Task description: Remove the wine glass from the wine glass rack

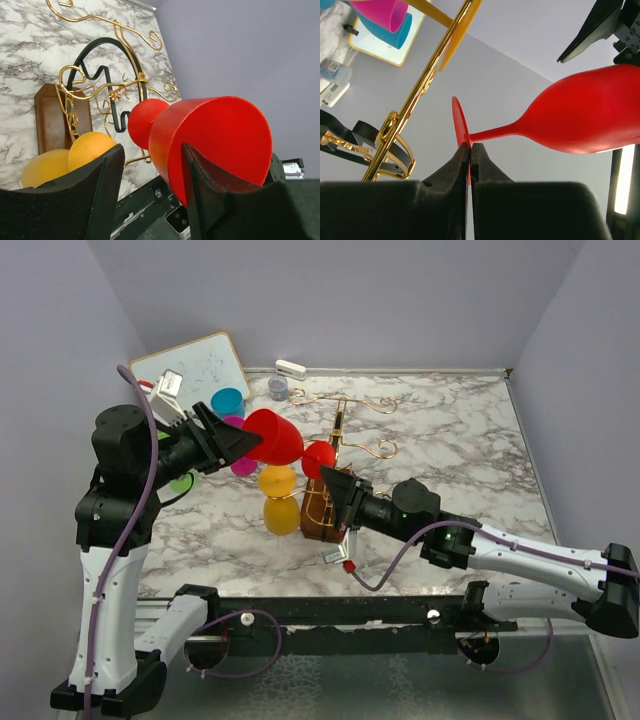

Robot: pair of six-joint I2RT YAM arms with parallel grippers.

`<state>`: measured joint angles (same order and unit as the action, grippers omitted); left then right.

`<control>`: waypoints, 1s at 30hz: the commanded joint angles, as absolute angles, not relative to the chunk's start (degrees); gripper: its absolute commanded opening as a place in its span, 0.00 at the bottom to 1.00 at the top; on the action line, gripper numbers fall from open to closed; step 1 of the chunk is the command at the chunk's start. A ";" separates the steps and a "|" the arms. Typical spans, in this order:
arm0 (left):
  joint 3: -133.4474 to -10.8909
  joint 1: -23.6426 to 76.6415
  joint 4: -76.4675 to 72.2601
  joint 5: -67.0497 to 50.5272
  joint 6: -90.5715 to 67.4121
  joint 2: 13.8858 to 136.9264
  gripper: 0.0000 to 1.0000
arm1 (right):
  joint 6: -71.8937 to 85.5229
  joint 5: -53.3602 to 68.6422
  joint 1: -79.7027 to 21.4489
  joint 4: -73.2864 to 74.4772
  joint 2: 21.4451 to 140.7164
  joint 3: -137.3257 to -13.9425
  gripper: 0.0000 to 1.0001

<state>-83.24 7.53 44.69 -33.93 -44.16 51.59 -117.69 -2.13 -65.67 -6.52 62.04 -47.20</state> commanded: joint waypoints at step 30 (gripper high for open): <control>-91.76 8.13 53.43 7.99 -30.85 49.14 0.00 | -104.90 -9.86 -66.16 -26.24 65.22 -50.39 0.36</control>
<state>-92.95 7.66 46.19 0.08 -36.93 44.40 -113.82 -5.02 -65.69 -16.45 62.30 -46.72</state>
